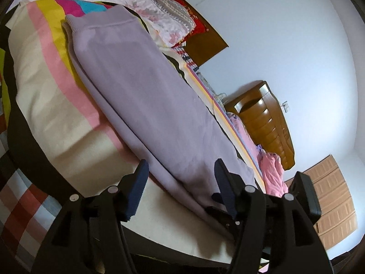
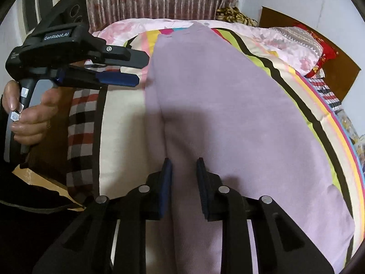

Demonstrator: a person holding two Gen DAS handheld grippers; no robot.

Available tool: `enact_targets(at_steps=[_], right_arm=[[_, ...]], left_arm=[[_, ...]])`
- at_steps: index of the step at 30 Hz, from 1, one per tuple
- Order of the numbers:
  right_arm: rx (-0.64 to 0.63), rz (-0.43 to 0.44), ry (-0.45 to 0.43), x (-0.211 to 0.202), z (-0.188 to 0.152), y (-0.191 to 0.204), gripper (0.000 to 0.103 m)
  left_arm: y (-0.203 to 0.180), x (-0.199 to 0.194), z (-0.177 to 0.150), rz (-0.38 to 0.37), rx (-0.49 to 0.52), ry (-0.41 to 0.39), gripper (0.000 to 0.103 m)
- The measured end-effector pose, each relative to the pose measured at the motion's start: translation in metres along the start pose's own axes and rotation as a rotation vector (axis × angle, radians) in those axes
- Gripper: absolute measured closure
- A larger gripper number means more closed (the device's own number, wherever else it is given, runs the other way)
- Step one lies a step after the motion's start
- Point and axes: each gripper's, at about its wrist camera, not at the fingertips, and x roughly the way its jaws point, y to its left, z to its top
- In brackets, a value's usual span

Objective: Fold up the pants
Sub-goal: 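Lower the folded waistband onto the pants with both grippers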

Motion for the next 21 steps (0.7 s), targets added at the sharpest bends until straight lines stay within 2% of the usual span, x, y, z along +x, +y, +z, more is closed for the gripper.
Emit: enact_targets(at_steps=[4,8,9,10,12,16,21], right_arm=[[-0.123,-0.103,0.015,0.002,-0.002,0.023,0.079],[-0.140,-0.117,-0.013,0.001,-0.006,0.024,0.080],[-0.118,-0.098,-0.017,0.000,-0.007,0.021,0.088],[-0.109,-0.082,-0.018,0.000,-0.007,0.019,0.101],[-0.062,-0.059,-0.045,-0.005,-0.006,0.011,0.101],[0.113,0.082,-0.115,-0.025,-0.002,-0.017,0.101],[0.137,0.132,-0.150,-0.039,-0.001,-0.026,0.101]], left_arm=[[-0.005,0.007,-0.002,0.001,0.009,0.013,0.036],[-0.012,0.014,-0.002,-0.016,0.015,0.033,0.033],[-0.015,0.016,-0.002,-0.021,0.016,0.039,0.033],[-0.016,0.015,-0.004,-0.025,0.017,0.043,0.033],[-0.021,0.013,-0.006,-0.037,0.023,0.049,0.033],[-0.034,0.019,-0.013,-0.082,0.052,0.082,0.033],[-0.020,0.037,-0.007,-0.120,-0.037,0.096,0.033]])
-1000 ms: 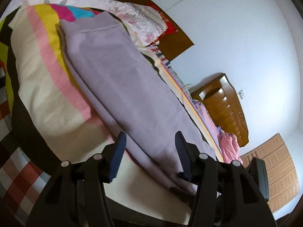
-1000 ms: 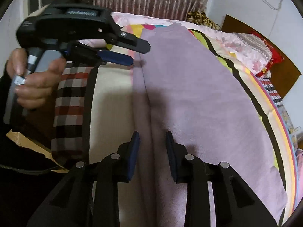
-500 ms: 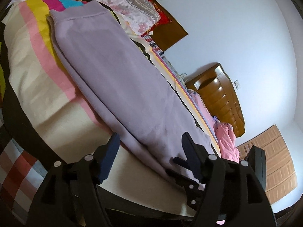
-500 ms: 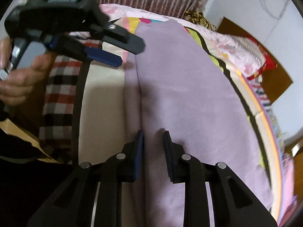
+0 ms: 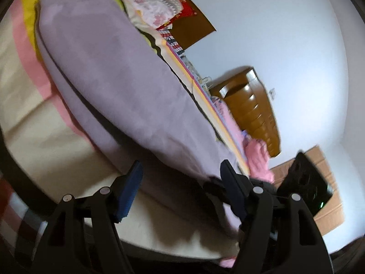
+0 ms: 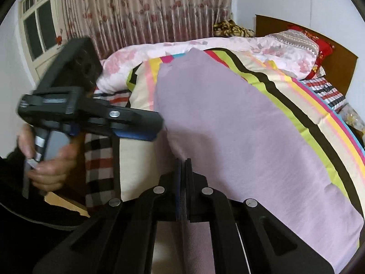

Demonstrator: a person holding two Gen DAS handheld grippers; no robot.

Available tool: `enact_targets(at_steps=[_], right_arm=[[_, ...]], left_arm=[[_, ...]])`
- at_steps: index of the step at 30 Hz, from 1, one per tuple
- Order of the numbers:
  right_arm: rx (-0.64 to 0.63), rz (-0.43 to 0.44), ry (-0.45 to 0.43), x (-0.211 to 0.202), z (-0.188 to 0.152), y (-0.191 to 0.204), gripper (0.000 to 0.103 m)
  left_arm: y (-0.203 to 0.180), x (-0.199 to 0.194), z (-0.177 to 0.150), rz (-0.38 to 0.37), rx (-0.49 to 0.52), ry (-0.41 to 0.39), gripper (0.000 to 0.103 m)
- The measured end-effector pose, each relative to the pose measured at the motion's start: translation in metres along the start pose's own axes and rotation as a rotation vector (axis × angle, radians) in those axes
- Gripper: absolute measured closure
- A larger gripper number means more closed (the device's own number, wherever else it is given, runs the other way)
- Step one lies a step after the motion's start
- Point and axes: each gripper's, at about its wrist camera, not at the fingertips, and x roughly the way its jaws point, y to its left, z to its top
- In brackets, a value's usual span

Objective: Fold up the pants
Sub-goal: 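Lower the folded waistband onto the pants with both grippers, then open both grippers and pull them back from the pants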

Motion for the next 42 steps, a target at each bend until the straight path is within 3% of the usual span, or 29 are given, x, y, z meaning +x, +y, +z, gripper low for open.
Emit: enact_targets(at_steps=[2,4,5,6,7,9,12,16,20,24,25,26,27,29,31,32,34,36,39,42], right_arm=[[-0.016,-0.001,0.002,0.001,0.000,0.004,0.101],[-0.030,-0.008,0.007,0.003,-0.003,0.008,0.101],[-0.033,-0.011,0.008,0.003,-0.004,0.010,0.101],[-0.032,-0.014,0.008,0.004,-0.005,0.012,0.101],[-0.031,-0.017,0.006,0.004,-0.006,0.012,0.101],[-0.040,-0.030,0.001,0.001,-0.005,0.015,0.101],[-0.085,-0.044,0.017,-0.002,-0.005,0.027,0.101],[-0.104,-0.061,0.085,0.019,-0.021,0.034,0.101],[-0.070,-0.045,0.117,0.025,-0.024,0.029,0.097],[-0.038,-0.022,0.142,0.019,-0.023,0.031,0.080],[-0.035,-0.015,0.137,0.014,-0.024,0.031,0.074],[-0.026,-0.018,0.117,0.003,-0.025,0.033,0.073],[-0.007,-0.025,0.094,-0.006,-0.026,0.031,0.072],[0.064,-0.059,0.046,-0.021,-0.031,0.021,0.069],[0.138,-0.133,0.013,-0.032,-0.039,0.008,0.046],[0.174,-0.176,0.016,-0.034,-0.046,0.000,0.044],[0.241,-0.208,0.118,-0.026,-0.065,-0.013,0.043],[0.272,-0.176,0.102,-0.033,-0.081,-0.013,0.043],[0.261,-0.163,0.114,-0.048,-0.091,-0.006,0.043],[0.320,-0.196,0.021,-0.092,-0.110,-0.015,0.043]], left_arm=[[0.011,0.005,0.007,-0.012,-0.061,-0.015,0.035],[0.019,0.009,0.013,-0.026,-0.089,-0.029,0.043],[0.023,0.011,0.017,-0.008,-0.108,-0.040,0.058],[0.026,0.013,0.018,0.000,-0.119,-0.041,0.093],[0.029,0.015,0.021,0.011,-0.120,-0.037,0.099],[0.026,0.011,0.019,0.024,-0.095,-0.053,0.099],[0.006,0.002,0.009,0.119,0.021,-0.086,0.099],[0.017,0.010,0.001,0.185,0.026,-0.041,0.099],[0.027,0.015,0.000,0.192,0.014,-0.029,0.097],[0.023,0.008,-0.002,0.208,-0.005,-0.038,0.093],[0.021,0.004,-0.002,0.208,-0.011,-0.046,0.084],[0.014,0.001,-0.002,0.210,-0.005,-0.059,0.068],[0.007,-0.006,-0.004,0.235,0.012,-0.086,0.043],[-0.015,-0.025,-0.010,0.318,0.078,-0.212,0.032],[-0.038,-0.024,-0.014,0.296,0.187,-0.239,0.029],[-0.044,-0.018,-0.016,0.289,0.217,-0.220,0.027],[-0.050,0.002,-0.019,0.282,0.259,-0.150,0.027],[-0.045,0.031,-0.022,0.337,0.267,-0.046,0.028],[-0.053,0.044,-0.029,0.427,0.354,-0.038,0.027],[-0.055,0.043,-0.027,0.451,0.312,-0.029,0.027]])
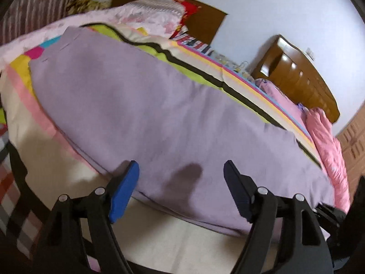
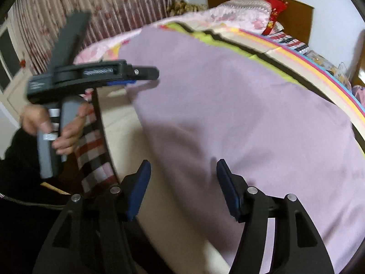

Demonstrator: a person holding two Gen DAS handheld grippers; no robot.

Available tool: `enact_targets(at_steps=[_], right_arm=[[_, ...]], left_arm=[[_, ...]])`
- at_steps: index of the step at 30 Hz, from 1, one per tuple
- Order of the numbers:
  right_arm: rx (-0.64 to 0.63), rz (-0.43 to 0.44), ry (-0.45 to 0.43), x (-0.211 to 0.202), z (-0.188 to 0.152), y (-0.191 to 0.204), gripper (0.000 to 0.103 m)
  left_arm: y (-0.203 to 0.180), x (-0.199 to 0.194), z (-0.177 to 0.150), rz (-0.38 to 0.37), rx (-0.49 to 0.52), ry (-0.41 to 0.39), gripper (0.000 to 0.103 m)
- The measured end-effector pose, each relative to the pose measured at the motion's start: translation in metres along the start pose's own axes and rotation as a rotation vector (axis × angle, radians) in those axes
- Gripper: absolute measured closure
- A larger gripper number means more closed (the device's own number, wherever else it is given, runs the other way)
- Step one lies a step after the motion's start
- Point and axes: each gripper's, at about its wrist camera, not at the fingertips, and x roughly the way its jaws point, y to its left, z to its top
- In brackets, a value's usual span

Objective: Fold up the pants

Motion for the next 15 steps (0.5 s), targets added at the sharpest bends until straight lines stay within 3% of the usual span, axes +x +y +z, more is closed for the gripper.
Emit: enact_targets(at_steps=[4,8,10,13,15], right_arm=[[0.245,-0.211,-0.214,-0.088,-0.040,-0.076,0.033],[0.522,-0.379,-0.302,-0.158,-0.106,-0.151,0.033],[0.679,-0.449,-0.345,-0.194,-0.154,-0.184,0.033],[0.863,-0.476,-0.418,-0.231,-0.212,-0.210,0.033],[0.996,-0.435,-0.485,-0.249,-0.250,-0.219,0.033]], left_arm=[[-0.041,-0.018,0.003,-0.059,0.077,-0.053,0.020],[-0.106,-0.014,-0.011,-0.165,0.244,-0.030,0.015],[-0.136,-0.004,-0.020,-0.196,0.304,0.000,0.015],[-0.168,0.011,-0.034,-0.228,0.362,0.037,0.015],[-0.186,0.023,-0.040,-0.222,0.394,0.063,0.014]])
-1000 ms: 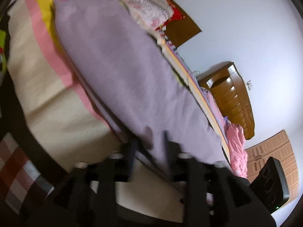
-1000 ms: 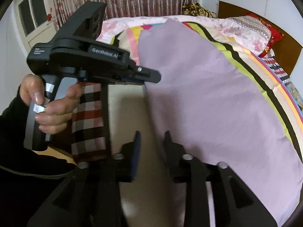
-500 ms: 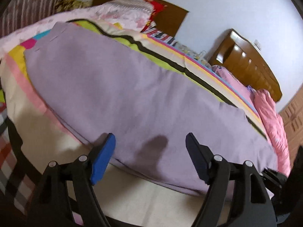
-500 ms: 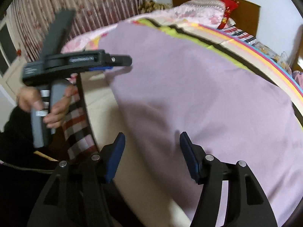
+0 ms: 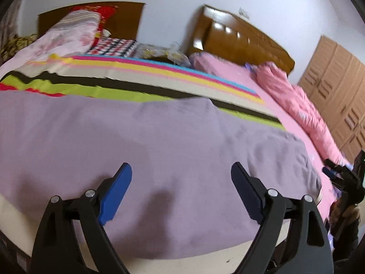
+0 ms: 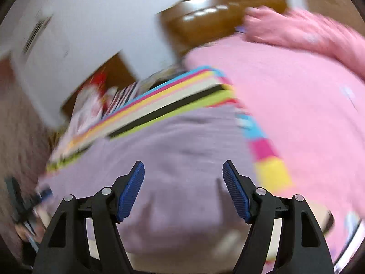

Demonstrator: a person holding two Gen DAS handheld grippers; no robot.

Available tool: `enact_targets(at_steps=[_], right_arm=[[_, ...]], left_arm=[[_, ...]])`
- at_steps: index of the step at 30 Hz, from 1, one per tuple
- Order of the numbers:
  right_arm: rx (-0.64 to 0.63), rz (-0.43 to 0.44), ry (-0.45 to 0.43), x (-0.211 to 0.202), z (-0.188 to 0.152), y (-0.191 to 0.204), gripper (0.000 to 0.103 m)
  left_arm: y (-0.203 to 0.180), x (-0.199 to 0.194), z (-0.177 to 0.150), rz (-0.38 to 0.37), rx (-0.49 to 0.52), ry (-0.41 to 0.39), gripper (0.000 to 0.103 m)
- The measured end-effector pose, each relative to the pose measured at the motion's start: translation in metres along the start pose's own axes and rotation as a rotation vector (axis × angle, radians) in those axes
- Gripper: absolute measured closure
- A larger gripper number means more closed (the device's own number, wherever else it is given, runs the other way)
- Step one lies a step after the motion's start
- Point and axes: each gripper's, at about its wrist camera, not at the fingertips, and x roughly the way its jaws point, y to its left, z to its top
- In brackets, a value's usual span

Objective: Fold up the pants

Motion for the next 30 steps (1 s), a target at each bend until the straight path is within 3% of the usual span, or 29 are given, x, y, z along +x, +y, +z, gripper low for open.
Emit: enact_targets(at_steps=[4,8,12,16,20,26,27,29,30], right_arm=[[0.185,0.100,0.022,-0.017,-0.023,-0.047,0.033],[0.196,0.147,0.081,-0.012,-0.035,-0.049,0.033],[0.113,0.074,0.101,-0.001,-0.037,-0.027,0.032],[0.098,0.068,0.126,0.013,-0.030,-0.013,0.009],[0.008,-0.044,0.155,0.023,-0.030,0.005,0.007],[0.152,-0.023,0.064,0.016,-0.034,-0.009,0.006],[0.137,-0.043,0.063,0.016,-0.034,-0.007,0.007],[0.087,-0.100,0.058,0.018,-0.037,-0.001,0.025],[0.092,-0.108,0.040,0.014,-0.040,-0.006,0.039]], left_arm=[[-0.010,0.033,-0.006,0.055,0.031,0.076,0.014],[-0.004,0.041,-0.016,0.086,0.021,0.114,0.013],[-0.016,0.045,-0.024,0.158,0.120,0.125,0.009],[-0.026,0.047,-0.033,0.210,0.192,0.118,0.004],[-0.024,0.047,-0.032,0.204,0.188,0.115,0.002],[-0.025,0.050,-0.030,0.217,0.186,0.107,0.002],[-0.024,0.050,-0.030,0.216,0.186,0.106,0.002],[-0.022,0.051,-0.029,0.214,0.187,0.105,0.002],[-0.023,0.050,-0.029,0.214,0.187,0.106,0.002]])
